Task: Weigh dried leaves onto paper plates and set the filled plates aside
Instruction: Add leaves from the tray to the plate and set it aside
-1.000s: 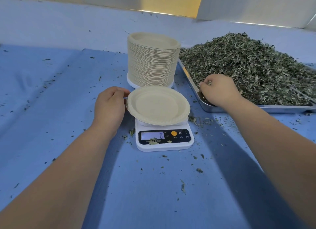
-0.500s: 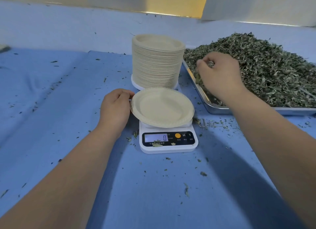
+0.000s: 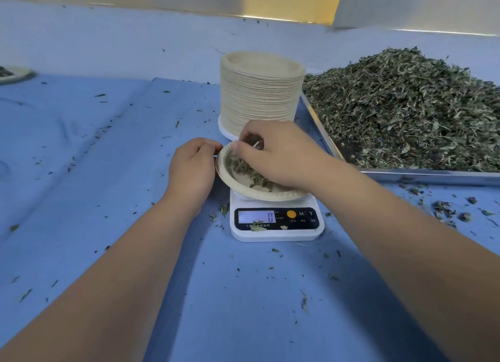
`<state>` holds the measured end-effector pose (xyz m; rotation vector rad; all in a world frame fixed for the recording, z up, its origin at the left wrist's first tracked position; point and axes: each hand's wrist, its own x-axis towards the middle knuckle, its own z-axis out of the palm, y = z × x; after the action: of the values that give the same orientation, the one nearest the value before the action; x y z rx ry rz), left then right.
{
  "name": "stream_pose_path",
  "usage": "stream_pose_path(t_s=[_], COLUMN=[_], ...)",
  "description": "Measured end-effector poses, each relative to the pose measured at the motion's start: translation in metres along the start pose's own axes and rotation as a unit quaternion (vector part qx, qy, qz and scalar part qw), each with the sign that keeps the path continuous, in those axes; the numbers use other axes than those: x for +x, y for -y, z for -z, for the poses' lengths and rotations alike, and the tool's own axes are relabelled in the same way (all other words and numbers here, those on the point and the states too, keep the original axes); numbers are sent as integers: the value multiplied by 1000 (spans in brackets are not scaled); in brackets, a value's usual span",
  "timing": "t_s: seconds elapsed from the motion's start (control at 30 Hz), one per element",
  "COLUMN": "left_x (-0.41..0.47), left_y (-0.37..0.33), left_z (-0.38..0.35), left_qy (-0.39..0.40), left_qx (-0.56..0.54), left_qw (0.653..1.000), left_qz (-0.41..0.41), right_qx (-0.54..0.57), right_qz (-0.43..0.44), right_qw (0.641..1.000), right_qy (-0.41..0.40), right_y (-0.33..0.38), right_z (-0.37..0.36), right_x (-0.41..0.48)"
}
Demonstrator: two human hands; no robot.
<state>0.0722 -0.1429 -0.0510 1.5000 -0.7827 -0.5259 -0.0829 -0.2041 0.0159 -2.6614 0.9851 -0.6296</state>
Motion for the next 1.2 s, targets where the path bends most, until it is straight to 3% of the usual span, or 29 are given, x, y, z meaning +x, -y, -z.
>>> stream_pose_path(t_s=[0.23,0.37,0.63,1.0,1.13,1.2], left_x=[-1,-2,-4,-5,-5,-5], left_y=[-2,-2,-2,-2,-2,-2], left_z=[0,0,-1,-1,-1,-2], left_qy=[-3,-2,2,3,5,6], left_qx=[-1,8,34,34,31,29], left_qw=[1000,1000,999,999,999,1000], left_qz=[11,6,-7,-12,-10,-8], right_qx=[73,3,-229,-244,-269,-261], right_qz=[-14,-90,-208,-188,-285,-291], right_qw=[990,972,950,950,919,919], right_qy=[-123,-219,-34,-58,30,52], right_y=[-37,-93,-138,-131,-126,-124], right_z=[19,21,17,22,27,27], right_x=[-19,-47,-49,-51,-51,-51])
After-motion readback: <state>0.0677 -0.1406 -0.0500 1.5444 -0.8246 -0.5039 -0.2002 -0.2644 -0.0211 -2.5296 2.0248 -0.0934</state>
